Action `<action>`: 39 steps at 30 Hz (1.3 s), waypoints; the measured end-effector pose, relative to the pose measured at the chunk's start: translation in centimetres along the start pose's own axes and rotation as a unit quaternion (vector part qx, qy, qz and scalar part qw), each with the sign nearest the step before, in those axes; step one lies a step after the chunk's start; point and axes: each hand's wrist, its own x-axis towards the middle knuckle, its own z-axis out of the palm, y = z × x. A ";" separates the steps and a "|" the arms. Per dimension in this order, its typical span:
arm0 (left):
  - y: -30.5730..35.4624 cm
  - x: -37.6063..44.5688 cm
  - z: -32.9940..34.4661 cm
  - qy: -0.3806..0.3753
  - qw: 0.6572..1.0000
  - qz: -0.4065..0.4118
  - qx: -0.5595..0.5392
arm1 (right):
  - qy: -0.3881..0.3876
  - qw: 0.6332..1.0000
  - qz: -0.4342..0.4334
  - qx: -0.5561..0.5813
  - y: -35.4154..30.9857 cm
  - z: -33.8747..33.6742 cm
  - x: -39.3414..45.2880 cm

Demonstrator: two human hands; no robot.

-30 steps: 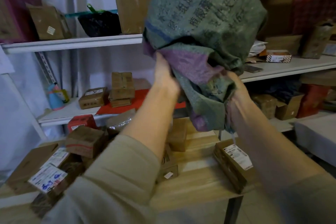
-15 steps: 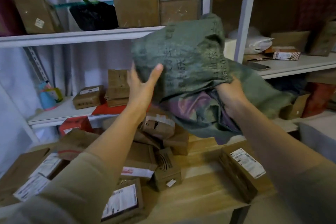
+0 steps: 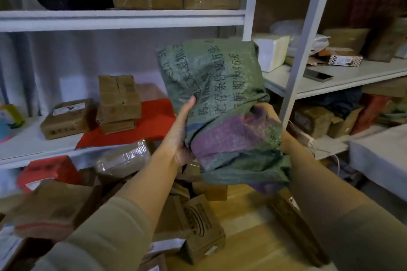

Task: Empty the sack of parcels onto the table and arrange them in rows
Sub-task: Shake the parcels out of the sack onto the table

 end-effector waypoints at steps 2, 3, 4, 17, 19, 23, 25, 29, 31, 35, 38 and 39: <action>0.7 1.5 -1.3 0.028 0.999 -0.010 -0.012 | -0.022 0.998 0.018 -0.049 1.0 0.2 2.6; 1.1 2.5 -1.9 0.051 0.999 0.000 -0.015 | -0.009 0.997 0.028 -0.068 1.7 0.1 4.0; 1.3 3.5 -2.5 0.080 0.996 0.020 -0.015 | 0.015 0.995 0.028 -0.098 2.8 -0.2 5.1; -2.9 11.1 2.4 0.054 0.998 -0.021 -0.011 | -0.167 0.974 0.135 0.068 5.5 -5.4 9.3; -3.8 12.9 3.4 0.036 0.998 -0.050 -0.026 | -0.173 0.972 0.115 0.112 5.0 -6.5 10.8; -6.3 19.2 3.2 0.103 0.989 -0.081 0.062 | -0.058 0.993 0.071 0.075 6.9 -9.2 15.4; -8.0 23.0 1.5 0.283 0.940 -0.085 0.170 | 0.027 0.999 0.017 -0.012 8.4 -10.7 17.9; -10.0 26.1 -0.9 0.305 0.874 0.028 0.378 | 0.153 0.938 0.000 -0.312 12.0 -11.6 21.7; -10.5 25.6 -0.1 0.241 0.847 0.050 0.471 | 0.155 0.887 0.019 -0.435 13.7 -11.3 22.8; -12.6 26.3 0.5 0.089 0.789 0.011 0.608 | 0.100 0.860 0.034 -0.498 16.7 -10.7 25.6; -13.9 27.5 0.0 0.020 0.752 -0.030 0.658 | 0.072 0.914 0.080 -0.392 18.4 -10.4 27.9; -14.4 28.0 -0.2 0.002 0.739 -0.041 0.673 | 0.065 0.939 0.100 -0.323 18.9 -10.4 28.6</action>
